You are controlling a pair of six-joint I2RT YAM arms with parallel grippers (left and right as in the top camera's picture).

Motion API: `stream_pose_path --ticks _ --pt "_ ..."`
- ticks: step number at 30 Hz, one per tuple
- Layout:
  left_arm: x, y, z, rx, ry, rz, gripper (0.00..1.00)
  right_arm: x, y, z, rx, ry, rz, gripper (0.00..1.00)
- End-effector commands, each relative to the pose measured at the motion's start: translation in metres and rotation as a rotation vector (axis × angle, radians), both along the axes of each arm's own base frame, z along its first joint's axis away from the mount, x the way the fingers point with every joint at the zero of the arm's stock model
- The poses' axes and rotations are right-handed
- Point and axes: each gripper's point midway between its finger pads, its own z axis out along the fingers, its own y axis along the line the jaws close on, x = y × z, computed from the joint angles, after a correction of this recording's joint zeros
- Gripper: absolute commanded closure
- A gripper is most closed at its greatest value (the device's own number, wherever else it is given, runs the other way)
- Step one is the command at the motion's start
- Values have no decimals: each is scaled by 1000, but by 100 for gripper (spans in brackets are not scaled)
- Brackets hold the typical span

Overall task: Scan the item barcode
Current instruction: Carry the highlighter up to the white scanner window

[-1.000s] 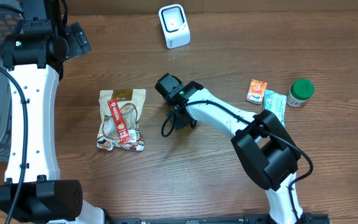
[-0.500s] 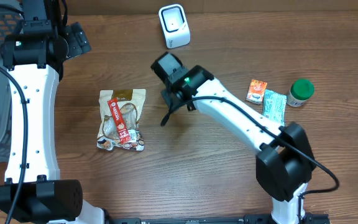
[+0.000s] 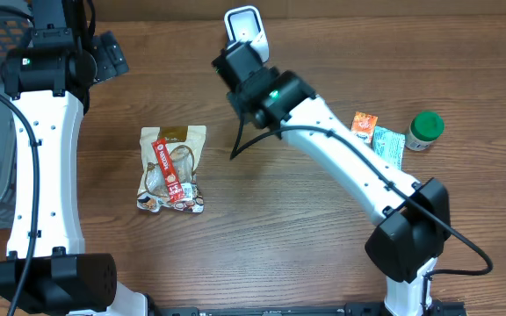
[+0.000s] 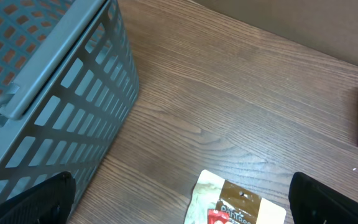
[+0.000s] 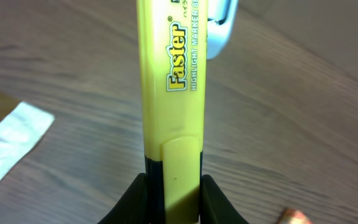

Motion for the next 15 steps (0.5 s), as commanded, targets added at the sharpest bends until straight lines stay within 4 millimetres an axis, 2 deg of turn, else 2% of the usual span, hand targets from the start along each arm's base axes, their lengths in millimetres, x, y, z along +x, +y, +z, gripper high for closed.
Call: stream_pose_path --ticks 1,5,9,12,15 --pt "2 2 0 3 -5 18 0 27 -22 24 55 -25 -29 97" --pt "2 2 0 3 -5 18 0 53 -38 45 105 -41 -58 97" --pt "2 2 0 3 -5 18 0 79 -42 67 132 -104 -64 97" --pt "2 2 0 3 -5 18 0 94 -42 60 129 -116 -67 97" --pt "2 2 0 3 -5 18 0 106 -36 32 109 -89 -47 97"
